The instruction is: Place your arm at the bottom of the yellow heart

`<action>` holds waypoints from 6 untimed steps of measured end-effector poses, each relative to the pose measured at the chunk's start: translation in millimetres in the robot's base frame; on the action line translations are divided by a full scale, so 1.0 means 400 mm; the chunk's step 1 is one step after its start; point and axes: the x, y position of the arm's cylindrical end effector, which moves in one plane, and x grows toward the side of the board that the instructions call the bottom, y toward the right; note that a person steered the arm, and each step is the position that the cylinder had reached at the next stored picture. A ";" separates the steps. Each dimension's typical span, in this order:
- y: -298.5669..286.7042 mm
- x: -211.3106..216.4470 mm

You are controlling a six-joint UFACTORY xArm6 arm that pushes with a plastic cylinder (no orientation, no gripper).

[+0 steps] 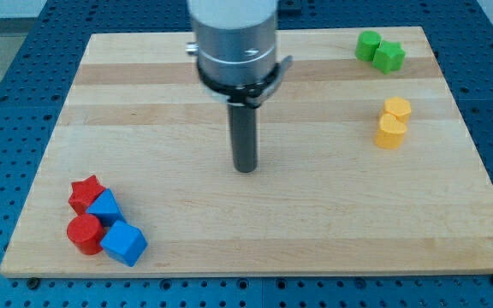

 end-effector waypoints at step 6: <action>0.004 -0.018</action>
